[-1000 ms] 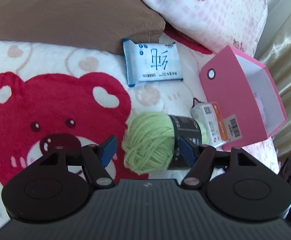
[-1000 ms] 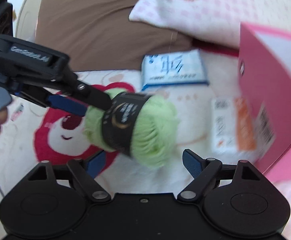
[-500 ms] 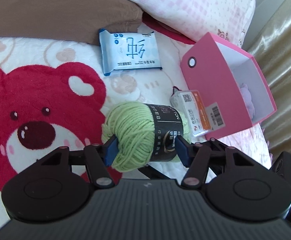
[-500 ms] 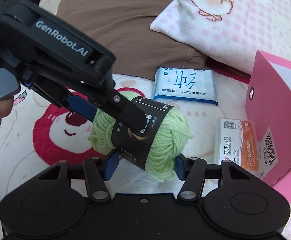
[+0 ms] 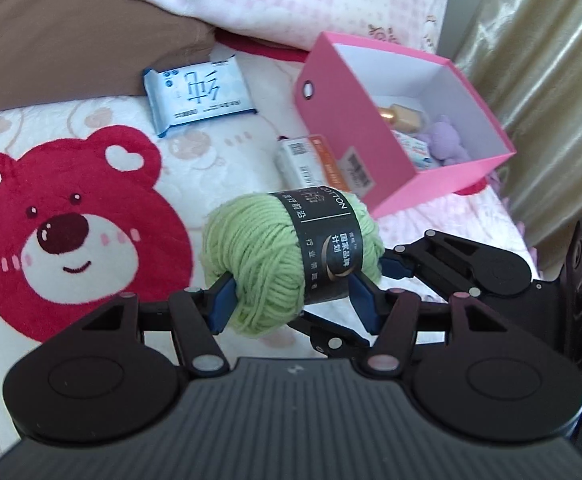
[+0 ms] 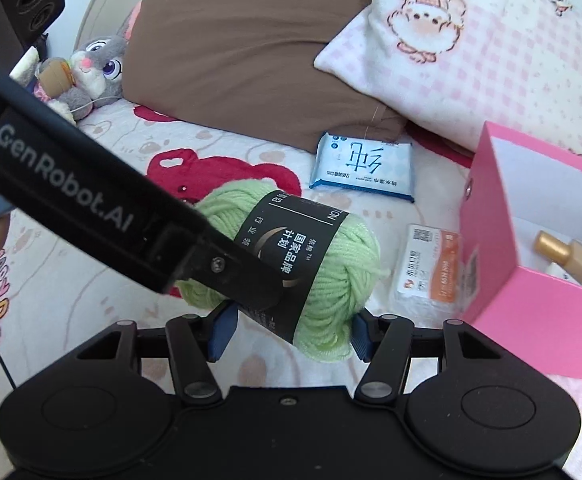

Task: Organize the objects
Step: 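Lift the yarn ball with the left gripper and carry it into the pink box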

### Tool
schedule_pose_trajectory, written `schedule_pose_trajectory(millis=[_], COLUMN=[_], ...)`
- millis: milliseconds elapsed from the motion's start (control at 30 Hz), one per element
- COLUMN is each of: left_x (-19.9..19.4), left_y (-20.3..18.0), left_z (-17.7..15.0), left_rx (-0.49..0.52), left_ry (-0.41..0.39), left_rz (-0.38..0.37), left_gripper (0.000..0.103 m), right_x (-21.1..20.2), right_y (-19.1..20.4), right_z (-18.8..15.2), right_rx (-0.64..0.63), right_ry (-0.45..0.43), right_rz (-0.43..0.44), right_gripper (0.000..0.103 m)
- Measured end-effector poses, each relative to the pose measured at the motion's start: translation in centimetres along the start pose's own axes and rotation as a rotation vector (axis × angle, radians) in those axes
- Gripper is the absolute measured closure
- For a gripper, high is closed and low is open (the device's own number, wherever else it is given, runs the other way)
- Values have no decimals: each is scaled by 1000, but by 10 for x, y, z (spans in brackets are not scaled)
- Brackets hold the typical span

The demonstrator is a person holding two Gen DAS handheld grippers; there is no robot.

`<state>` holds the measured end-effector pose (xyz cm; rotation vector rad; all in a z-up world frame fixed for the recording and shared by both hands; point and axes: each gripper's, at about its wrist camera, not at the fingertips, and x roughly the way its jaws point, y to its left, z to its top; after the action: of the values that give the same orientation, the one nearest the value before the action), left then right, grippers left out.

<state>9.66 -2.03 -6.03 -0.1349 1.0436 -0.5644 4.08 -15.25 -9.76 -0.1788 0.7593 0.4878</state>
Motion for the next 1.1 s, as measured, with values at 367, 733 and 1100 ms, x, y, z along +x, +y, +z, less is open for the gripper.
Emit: schedule_pose_trajectory(millis=[367, 733, 1100], left_x=[-57, -57, 44], left_y=[-56, -125, -165], left_z=[15, 81, 147], left_rx=[44, 99, -2], left_ry=[-25, -118, 6], left_rz=[-76, -156, -158], left_gripper=[46, 46, 46], right_x=[-88, -136, -100], right_y=[-9, -63, -176], right_z=[23, 55, 72], right_rx=[-8, -26, 135], right_ry=[1, -56, 74], right_rz=[-15, -173, -135], right_gripper=[38, 36, 33])
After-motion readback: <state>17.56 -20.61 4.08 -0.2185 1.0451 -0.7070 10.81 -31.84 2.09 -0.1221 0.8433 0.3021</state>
